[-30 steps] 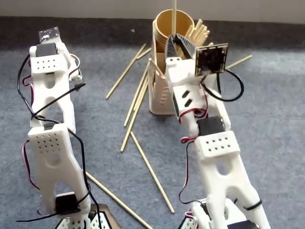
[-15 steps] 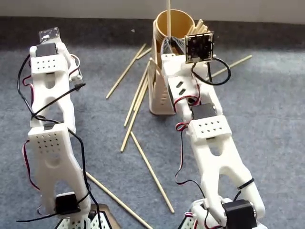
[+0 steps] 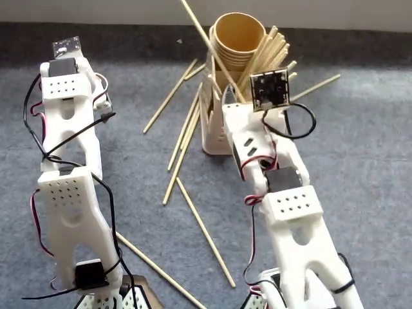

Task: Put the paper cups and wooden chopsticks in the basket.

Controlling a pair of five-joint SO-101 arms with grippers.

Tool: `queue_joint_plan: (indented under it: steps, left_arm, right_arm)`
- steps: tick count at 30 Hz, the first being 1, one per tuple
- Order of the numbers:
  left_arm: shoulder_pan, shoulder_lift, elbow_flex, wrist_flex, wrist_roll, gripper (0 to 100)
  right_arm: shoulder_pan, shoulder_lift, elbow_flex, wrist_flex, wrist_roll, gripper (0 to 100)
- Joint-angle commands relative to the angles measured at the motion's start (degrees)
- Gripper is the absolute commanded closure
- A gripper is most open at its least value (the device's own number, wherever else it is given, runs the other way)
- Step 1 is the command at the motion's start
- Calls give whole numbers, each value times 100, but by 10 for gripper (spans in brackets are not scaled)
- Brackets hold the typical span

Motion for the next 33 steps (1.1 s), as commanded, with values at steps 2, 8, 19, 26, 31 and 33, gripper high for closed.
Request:
queue_joint_plan:
  steps: [2,8,19,26,31,33]
  left_arm:
    - [110,-57,-75,-53,18,888]
    - [110,-40,-75,-202,9,888]
    - [708,-40,-356,-3798,-1116,888]
    - [1112,-48,-382,-4870,-1081,888]
    - [1596,-101,-435,-4870,-1073,888]
    - [1780,-57,-796,-4870,-1011,888]
  right_arm:
    - [-4,-910,-40,57,35,839]
    - [382,-1569,-277,971,440,841]
    - [1701,-2510,-963,4989,527,842]
    - [1701,-3503,347,5226,527,842]
    - [1701,-4101,1323,5226,527,842]
    - [1701,-4338,1763,5235,527,842]
